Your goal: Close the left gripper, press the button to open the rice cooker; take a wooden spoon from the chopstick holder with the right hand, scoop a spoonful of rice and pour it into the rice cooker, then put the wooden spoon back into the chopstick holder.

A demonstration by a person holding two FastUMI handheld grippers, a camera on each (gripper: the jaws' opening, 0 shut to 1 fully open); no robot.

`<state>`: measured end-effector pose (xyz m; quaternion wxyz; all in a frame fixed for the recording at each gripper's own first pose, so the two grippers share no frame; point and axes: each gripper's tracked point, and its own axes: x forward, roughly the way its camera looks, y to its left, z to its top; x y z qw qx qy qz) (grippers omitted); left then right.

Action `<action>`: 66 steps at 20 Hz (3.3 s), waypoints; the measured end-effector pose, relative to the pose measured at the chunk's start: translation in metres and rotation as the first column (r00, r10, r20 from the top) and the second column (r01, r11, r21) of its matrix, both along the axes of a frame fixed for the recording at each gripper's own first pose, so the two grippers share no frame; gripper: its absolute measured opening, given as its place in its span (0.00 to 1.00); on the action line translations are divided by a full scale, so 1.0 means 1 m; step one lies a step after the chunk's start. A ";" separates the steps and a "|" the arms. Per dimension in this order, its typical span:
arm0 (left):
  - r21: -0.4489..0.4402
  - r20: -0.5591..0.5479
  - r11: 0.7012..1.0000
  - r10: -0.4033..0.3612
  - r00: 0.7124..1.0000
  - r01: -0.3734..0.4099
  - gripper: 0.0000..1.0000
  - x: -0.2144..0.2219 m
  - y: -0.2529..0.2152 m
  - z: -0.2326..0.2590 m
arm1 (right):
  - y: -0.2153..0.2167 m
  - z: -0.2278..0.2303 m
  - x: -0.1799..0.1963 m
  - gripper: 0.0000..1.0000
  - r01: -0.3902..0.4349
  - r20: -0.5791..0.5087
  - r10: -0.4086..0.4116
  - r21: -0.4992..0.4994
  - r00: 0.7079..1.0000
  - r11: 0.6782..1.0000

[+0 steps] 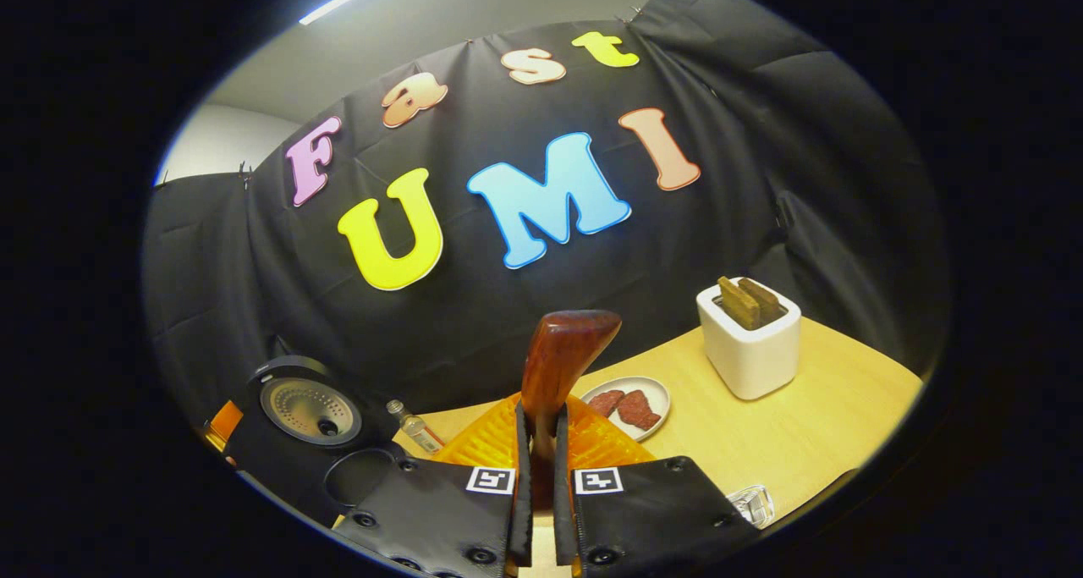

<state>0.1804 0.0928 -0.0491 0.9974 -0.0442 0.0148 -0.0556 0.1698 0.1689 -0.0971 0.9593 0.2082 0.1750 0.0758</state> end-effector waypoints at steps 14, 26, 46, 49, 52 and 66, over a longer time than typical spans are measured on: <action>-0.011 0.007 0.999 -0.053 0.999 0.053 0.73 -0.011 -0.061 0.022 | -0.104 -0.058 -0.052 0.12 0.089 -0.097 -0.102 -0.125 0.990 0.988; 0.047 0.022 0.999 0.023 0.999 -0.025 0.72 -0.048 -0.047 0.049 | -0.115 -0.137 -0.079 0.12 0.033 -0.224 -0.061 -0.131 0.973 0.991; 0.064 0.030 0.997 0.040 0.999 -0.042 0.70 -0.026 -0.040 0.061 | -0.171 -0.087 -0.102 0.98 0.154 -0.074 -0.183 -0.294 0.980 0.943; 0.050 0.022 0.998 0.036 0.999 -0.038 0.72 -0.005 -0.034 0.067 | -0.175 -0.054 -0.106 0.98 0.188 0.003 -0.198 -0.330 0.980 0.925; 0.044 0.009 0.998 0.040 0.999 -0.041 0.70 0.023 -0.024 0.073 | -0.168 -0.032 -0.108 0.98 0.208 0.055 -0.201 -0.344 0.978 0.916; 0.088 0.004 0.992 0.085 0.996 -0.086 0.70 0.171 0.040 0.044 | -0.121 -0.032 -0.119 0.98 0.229 0.072 -0.218 -0.389 0.973 0.892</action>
